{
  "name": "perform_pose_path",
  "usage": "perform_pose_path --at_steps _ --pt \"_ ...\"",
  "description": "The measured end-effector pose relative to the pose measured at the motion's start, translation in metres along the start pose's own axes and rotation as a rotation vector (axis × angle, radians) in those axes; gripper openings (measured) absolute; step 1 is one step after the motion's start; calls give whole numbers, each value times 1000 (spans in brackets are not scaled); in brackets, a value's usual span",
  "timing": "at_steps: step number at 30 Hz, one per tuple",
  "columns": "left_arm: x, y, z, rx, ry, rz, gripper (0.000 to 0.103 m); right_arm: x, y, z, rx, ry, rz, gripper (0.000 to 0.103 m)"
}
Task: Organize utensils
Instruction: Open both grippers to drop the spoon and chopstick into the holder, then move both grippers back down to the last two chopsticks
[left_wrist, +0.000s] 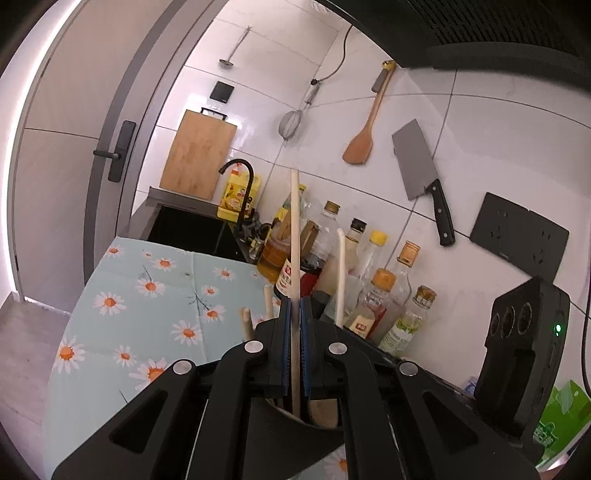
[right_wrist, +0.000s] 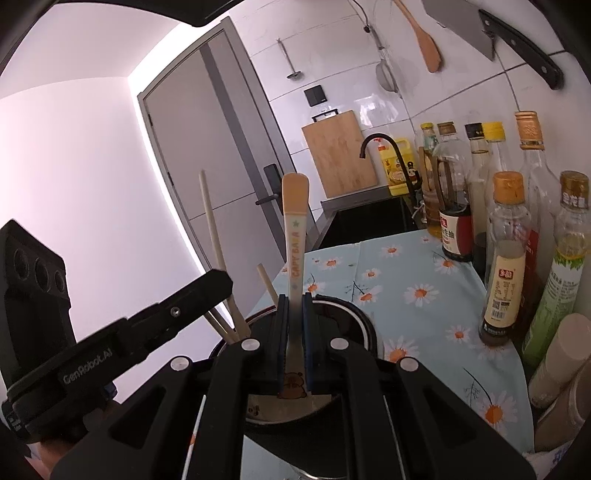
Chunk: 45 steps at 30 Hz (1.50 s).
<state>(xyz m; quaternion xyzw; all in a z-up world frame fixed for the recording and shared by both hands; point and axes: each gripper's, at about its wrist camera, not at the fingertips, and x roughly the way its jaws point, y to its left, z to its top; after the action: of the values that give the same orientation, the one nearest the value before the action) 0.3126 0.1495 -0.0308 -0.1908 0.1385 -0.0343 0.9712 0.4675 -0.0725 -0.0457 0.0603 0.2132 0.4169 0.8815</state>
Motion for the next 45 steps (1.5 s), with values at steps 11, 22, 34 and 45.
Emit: perform_pose_path --at_steps 11,22,34,45 --pt "-10 -4 -3 16 31 8 14 -12 5 0 4 -2 -2 16" --pt "-33 -13 3 31 28 -11 14 -35 15 7 1 -5 -4 20" --pt "-80 -29 9 85 84 -55 23 -91 28 14 63 -30 -20 34" --pt "-100 -9 -24 97 275 -63 23 -105 53 -30 147 98 -76 38"
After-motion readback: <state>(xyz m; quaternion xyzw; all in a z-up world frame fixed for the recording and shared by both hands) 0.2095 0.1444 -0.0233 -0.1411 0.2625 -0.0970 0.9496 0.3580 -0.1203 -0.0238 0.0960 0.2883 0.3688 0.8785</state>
